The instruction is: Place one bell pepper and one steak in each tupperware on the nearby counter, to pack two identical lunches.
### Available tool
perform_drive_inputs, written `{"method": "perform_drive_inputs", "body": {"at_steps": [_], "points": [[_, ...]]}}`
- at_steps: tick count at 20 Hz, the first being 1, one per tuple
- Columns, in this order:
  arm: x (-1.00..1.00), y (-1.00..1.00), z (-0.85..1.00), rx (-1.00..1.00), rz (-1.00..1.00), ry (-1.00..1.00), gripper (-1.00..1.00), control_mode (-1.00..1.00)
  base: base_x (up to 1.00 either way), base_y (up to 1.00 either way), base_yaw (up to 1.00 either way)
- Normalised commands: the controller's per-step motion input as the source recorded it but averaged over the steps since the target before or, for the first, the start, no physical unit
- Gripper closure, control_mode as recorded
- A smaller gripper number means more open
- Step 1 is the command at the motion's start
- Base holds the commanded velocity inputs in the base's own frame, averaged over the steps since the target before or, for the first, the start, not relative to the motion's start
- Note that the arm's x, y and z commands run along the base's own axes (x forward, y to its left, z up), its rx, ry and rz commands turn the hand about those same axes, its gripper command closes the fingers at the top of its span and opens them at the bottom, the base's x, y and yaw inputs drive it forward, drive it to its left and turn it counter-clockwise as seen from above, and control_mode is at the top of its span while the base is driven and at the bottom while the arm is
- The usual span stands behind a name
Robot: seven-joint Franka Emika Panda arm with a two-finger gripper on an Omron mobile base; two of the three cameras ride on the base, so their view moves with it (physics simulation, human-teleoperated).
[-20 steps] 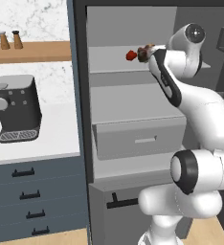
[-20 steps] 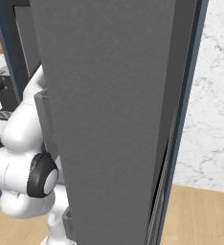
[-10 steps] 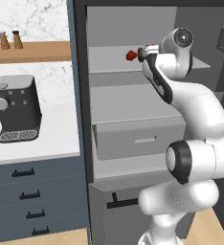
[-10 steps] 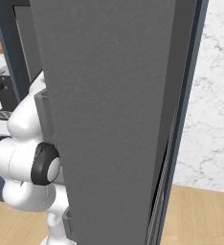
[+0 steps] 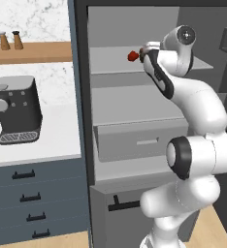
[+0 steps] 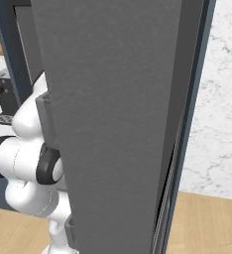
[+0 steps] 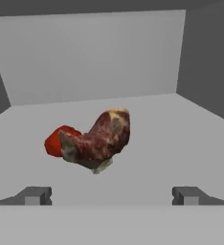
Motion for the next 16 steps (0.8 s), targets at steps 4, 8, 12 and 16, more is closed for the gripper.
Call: {"method": "perform_drive_inputs", "body": {"at_steps": [4, 8, 12, 16], "points": [[0.3, 0.0, -0.09, 0.07, 0.0, 0.0, -1.0, -1.0, 0.0, 0.0, 0.0], [0.23, 0.0, 0.04, 0.03, 0.0, 0.0, -1.0, -1.0, 0.0, 0.0, 0.0], [0.13, 0.0, -0.02, 0.02, 0.0, 0.0, -1.0, -1.0, 0.0, 0.0, 0.0], [0.0, 0.0, -0.24, 0.0, 0.0, 0.0, -1.0, -1.0, 0.0, 0.0, 0.0]]}}
